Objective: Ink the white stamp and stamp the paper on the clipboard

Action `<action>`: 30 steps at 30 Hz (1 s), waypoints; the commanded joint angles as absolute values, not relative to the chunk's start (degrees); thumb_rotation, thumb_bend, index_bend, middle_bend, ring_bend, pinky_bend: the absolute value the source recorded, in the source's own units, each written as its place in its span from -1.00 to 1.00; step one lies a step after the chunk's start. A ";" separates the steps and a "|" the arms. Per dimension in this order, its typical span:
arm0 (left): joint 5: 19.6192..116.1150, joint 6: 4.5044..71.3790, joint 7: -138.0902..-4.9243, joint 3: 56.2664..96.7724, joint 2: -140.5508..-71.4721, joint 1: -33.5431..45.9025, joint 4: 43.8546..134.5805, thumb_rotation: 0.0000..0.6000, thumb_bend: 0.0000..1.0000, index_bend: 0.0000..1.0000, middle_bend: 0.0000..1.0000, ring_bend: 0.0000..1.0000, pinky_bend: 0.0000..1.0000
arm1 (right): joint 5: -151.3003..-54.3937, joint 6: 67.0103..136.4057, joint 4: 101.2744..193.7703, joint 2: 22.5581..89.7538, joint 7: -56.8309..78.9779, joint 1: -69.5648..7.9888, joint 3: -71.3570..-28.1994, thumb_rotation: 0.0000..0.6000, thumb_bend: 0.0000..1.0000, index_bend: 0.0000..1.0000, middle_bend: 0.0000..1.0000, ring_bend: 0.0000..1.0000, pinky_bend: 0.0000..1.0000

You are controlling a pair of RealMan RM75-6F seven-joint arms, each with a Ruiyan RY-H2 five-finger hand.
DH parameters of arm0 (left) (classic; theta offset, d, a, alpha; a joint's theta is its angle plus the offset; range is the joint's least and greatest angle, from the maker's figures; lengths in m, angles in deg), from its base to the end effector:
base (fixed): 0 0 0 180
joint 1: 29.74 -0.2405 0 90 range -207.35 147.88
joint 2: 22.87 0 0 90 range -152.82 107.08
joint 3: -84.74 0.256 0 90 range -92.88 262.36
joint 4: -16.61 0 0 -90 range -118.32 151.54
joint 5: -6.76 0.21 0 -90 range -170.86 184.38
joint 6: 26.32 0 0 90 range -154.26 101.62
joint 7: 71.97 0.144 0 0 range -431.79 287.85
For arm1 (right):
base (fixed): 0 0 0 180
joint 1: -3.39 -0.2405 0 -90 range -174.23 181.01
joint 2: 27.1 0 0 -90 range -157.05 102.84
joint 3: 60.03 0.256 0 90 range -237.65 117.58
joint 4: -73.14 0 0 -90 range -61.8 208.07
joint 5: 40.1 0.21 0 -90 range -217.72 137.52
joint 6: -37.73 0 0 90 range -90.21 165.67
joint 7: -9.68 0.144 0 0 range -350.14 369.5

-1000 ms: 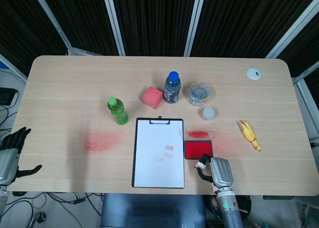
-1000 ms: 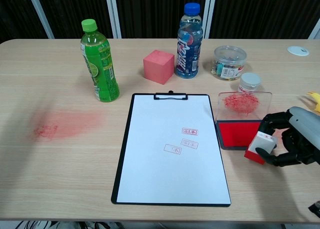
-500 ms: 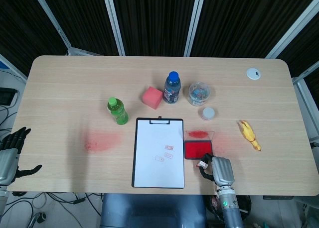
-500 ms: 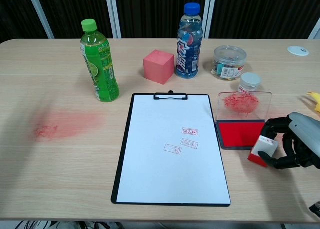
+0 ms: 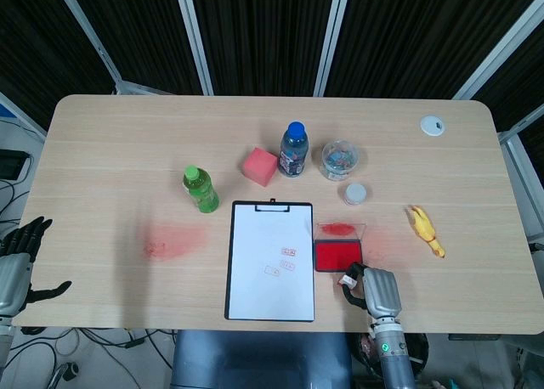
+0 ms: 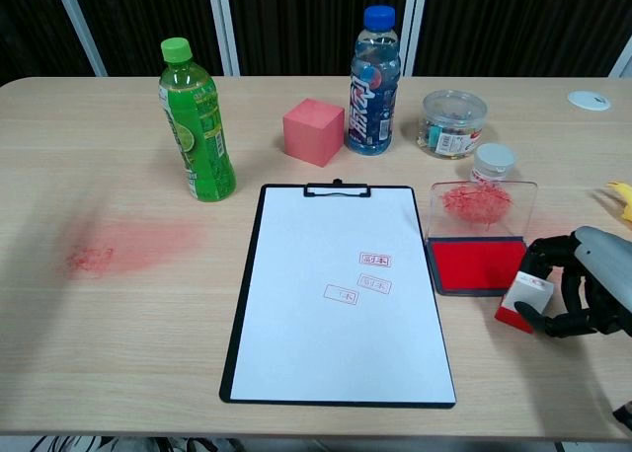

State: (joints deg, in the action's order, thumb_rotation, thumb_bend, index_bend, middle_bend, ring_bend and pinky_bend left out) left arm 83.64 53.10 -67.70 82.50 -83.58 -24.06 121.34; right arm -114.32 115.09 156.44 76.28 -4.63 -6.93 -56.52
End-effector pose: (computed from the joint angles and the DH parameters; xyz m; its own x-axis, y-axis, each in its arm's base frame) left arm -0.2950 0.1771 0.1498 0.2940 0.1292 0.9470 0.9444 0.1130 -0.3086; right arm -0.2299 -0.1937 -0.0546 0.1029 -0.1993 0.9745 -0.9917 0.0557 0.1161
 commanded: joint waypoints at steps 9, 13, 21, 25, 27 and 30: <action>83.56 53.10 -67.76 82.41 -83.56 -24.06 121.37 1.00 -0.97 -1.00 -1.00 -1.00 -1.00 | -114.54 114.99 155.89 76.62 -5.01 -6.66 -56.38 1.00 -0.18 0.69 0.26 0.30 0.51; 83.51 53.23 -67.34 82.35 -83.61 -24.06 121.27 1.00 -0.97 -1.00 -1.00 -1.00 -1.00 | -114.54 114.89 155.90 76.59 -5.09 -6.55 -56.38 1.00 -0.20 0.65 0.24 0.28 0.51; 83.49 53.32 -67.40 82.30 -83.66 -24.11 121.36 1.00 -0.97 -1.00 -1.00 -1.00 -1.00 | -114.51 114.67 156.19 76.39 -5.40 -6.33 -56.49 1.00 -0.20 0.54 0.16 0.20 0.50; 83.52 53.36 -67.39 82.30 -83.66 -24.14 121.35 1.00 -0.97 -1.00 -1.00 -1.00 -1.00 | -114.27 114.45 156.40 76.27 -5.70 -6.24 -56.47 1.00 -0.20 0.50 0.13 0.17 0.50; 83.46 53.34 -67.40 82.28 -83.67 -24.14 121.35 1.00 -0.97 -1.00 -1.00 -1.00 -1.00 | -114.16 114.32 156.53 76.19 -5.90 -6.23 -56.44 1.00 -0.20 0.47 0.11 0.15 0.50; 83.50 53.34 -67.39 82.28 -83.68 -24.14 121.33 1.00 -0.97 -1.00 -1.00 -1.00 -1.00 | -114.01 114.19 156.70 76.11 -6.13 -6.21 -56.38 1.00 -0.20 0.44 0.09 0.13 0.48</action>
